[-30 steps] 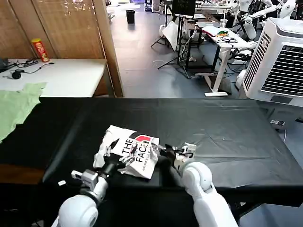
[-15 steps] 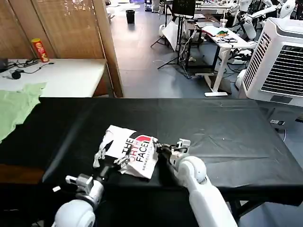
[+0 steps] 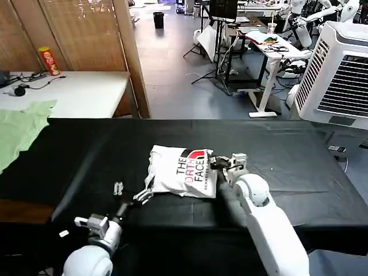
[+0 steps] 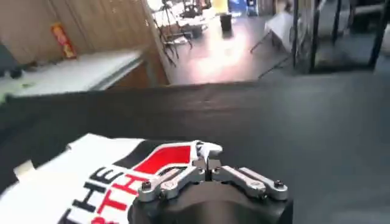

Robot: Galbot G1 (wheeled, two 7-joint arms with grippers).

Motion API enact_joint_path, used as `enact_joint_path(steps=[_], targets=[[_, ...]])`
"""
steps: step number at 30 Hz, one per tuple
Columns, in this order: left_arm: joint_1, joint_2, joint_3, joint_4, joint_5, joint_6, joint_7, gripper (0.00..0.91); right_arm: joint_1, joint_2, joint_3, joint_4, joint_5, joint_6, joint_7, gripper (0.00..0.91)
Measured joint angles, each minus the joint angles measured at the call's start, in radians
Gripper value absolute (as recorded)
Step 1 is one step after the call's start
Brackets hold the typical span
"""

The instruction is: Fold and organize the clothes.

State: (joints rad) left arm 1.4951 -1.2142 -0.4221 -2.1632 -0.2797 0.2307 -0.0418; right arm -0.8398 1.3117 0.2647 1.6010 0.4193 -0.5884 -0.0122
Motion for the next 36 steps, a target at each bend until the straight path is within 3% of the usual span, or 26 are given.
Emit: enact_joint_path(steps=[5, 10, 14, 28, 31, 36], targets=[[0.005, -0.005, 0.001, 0.011, 0.005, -0.003, -0.001, 0.878, -0.06, -0.055, 0.026, 0.081, -0.101, 0.044, -0.004, 0.878], [0.004, -0.012, 0.008, 0.025, 0.011, -0.005, -0.001, 0.878, -0.177, -0.116, 0.037, 0.217, -0.124, 0.054, -0.029, 0.878], [0.003, -0.019, 0.02, 0.031, 0.019, -0.01, 0.0, 0.878, -0.281, -0.139, 0.022, 0.308, -0.182, 0.056, -0.056, 0.878], [0.009, -0.035, 0.02, 0.048, 0.026, -0.033, -0.001, 0.878, -0.432, -0.165, 0.016, 0.373, -0.407, 0.054, -0.067, 0.878], [0.004, -0.038, 0.022, 0.057, 0.026, -0.034, -0.002, 0.878, -0.442, -0.162, 0.027, 0.384, -0.397, 0.074, -0.052, 0.878], [0.008, -0.023, 0.018, 0.068, -0.017, -0.053, -0.035, 0.878, -0.474, -0.143, 0.061, 0.426, -0.286, 0.178, 0.015, 0.878]])
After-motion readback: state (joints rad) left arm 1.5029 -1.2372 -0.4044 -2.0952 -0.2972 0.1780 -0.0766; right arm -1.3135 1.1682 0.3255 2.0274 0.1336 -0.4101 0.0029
